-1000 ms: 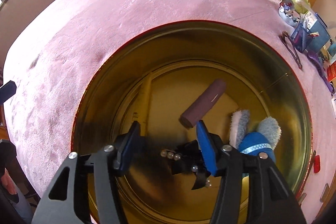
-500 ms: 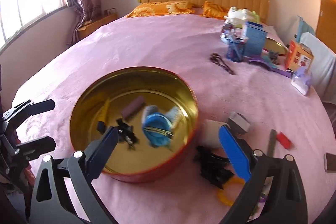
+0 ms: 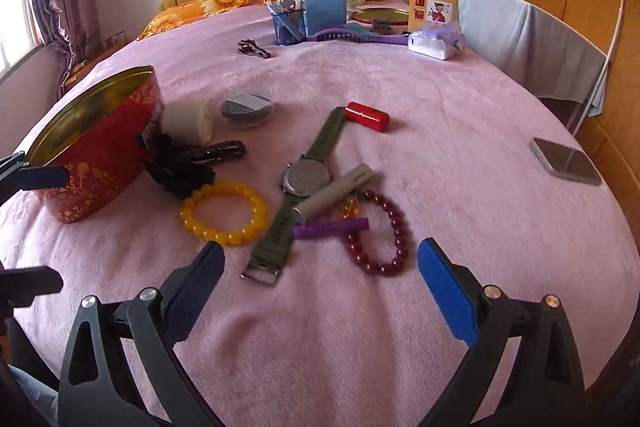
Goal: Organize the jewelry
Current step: 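Move both open grippers back toward the bracelets on the bed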
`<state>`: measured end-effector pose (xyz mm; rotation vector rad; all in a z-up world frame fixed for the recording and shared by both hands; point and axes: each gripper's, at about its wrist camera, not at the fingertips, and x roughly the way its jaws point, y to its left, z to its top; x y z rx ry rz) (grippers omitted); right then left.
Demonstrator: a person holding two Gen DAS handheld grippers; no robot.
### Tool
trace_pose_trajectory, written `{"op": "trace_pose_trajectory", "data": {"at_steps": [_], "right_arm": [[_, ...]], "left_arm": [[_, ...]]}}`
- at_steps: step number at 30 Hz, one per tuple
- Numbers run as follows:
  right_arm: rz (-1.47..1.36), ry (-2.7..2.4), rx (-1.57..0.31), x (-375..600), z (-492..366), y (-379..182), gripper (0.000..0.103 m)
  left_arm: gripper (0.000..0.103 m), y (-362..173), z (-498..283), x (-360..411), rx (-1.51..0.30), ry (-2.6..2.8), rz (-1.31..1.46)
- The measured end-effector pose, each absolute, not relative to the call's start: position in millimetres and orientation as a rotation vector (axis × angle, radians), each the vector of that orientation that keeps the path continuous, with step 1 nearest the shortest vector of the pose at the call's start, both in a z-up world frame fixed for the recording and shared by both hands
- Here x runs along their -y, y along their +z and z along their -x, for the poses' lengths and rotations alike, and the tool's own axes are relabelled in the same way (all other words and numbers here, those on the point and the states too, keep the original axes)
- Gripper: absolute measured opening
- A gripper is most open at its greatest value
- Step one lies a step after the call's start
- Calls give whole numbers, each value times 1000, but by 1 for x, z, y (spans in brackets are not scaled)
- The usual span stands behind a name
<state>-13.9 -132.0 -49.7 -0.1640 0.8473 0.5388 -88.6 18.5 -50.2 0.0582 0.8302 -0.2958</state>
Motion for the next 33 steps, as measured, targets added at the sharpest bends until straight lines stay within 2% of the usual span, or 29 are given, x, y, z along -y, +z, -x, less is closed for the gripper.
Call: {"op": "trace_pose_trajectory", "data": {"at_steps": [9,18,26,28,29,33], "right_arm": [[120,518,-856,142,2,-57,98],[80,513,-895,146,-13,-63,98],[165,378,-887,149,-28,-69,97],[150,348,-918,158,-38,-75,78],[148,344,-935,160,-41,-78,60],[191,379,-983,154,-46,-94,59]], "left_arm": [[96,-73,69,-4,-952,-309,-27],[96,-76,51,5,-966,-347,-21],[96,-89,53,5,-992,-352,-27],[96,-89,53,1,-989,-351,-16],[96,-89,53,-1,-988,-350,-9],[96,-91,51,-4,-991,-345,11]]}}
